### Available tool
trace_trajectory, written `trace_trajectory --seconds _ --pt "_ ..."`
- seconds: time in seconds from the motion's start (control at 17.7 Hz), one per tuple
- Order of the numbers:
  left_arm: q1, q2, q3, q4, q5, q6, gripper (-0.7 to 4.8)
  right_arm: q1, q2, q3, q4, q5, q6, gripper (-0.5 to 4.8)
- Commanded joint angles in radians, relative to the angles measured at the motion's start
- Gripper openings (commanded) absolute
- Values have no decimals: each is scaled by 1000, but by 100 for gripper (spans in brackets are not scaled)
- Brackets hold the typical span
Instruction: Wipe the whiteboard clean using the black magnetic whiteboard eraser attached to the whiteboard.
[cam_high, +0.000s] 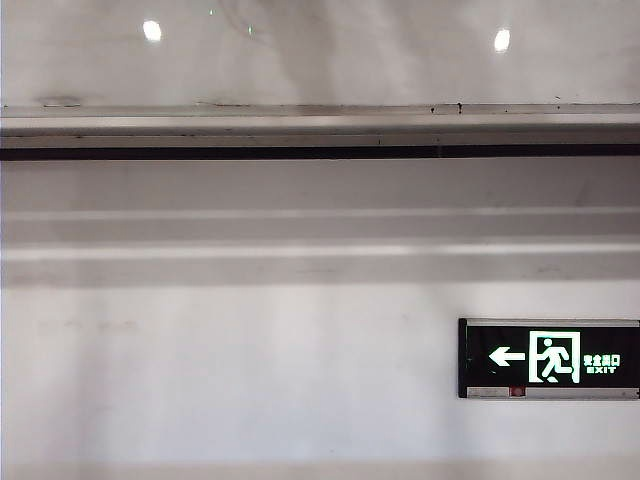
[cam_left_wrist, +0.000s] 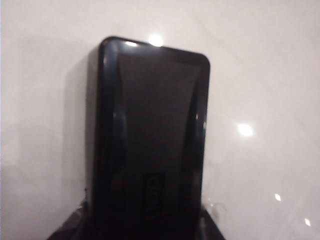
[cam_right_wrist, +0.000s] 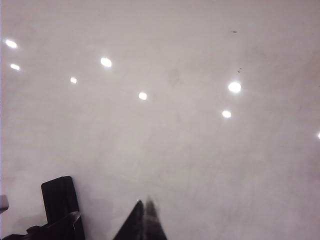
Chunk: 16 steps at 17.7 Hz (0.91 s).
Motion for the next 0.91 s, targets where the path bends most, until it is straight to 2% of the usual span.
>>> trace_trajectory --seconds 0.06,0.17,0.34,0.51,0.79,0.91 --pt "10 -4 7 -141 89 32 174 2 -4 3 11 2 4 -5" --pt "10 -2 6 -234 144 52 175 2 -4 3 13 2 4 -5" --pt "9 0 6 -354 148 153 175 2 -4 3 14 2 4 -5" --pt "9 -2 8 -444 178 212 175 2 -4 3 14 2 4 -5" --pt "10 -2 7 -460 119 217 192 2 -4 3 14 2 4 -5" --pt "10 -3 8 -461 94 217 317 2 -4 3 14 2 4 -5"
